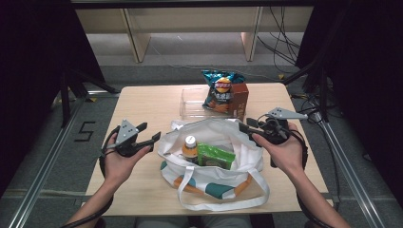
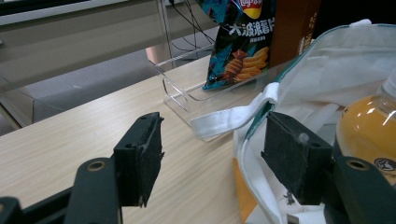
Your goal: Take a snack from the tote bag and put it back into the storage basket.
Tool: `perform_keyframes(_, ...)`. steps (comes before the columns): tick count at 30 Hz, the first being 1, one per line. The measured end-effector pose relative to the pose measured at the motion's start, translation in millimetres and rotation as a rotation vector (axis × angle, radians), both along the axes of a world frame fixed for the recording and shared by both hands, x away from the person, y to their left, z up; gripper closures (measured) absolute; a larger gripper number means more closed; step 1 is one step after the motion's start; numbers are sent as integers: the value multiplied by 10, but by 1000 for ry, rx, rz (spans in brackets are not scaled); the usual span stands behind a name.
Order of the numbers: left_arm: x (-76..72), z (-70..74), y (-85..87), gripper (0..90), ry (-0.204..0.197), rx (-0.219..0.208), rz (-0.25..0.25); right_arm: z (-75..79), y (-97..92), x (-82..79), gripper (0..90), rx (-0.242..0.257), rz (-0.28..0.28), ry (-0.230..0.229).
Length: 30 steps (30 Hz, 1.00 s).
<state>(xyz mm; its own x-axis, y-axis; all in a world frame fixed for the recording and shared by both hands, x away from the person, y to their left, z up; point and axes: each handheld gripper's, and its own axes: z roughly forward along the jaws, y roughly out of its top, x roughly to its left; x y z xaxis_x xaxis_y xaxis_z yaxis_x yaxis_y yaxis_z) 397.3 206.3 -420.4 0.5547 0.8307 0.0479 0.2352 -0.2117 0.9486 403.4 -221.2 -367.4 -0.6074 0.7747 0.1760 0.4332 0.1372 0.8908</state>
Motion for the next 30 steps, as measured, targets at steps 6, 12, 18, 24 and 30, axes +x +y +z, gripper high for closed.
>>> perform_keyframes(6,12,-13,-20,363,3,6,-7,-9,-69,-74,582,-2,2,-3)
perform_keyframes(12,11,-32,-29,363,6,3,-7,2,-67,-112,585,11,-13,4)
perform_keyframes(18,2,-29,9,363,7,-2,6,12,-84,-86,588,2,16,-30)
perform_keyframes(24,2,-21,-13,363,3,1,-1,19,-57,-140,587,12,14,-7)
perform_keyframes(30,4,8,8,363,-3,-8,10,11,-71,-146,567,2,39,-11)
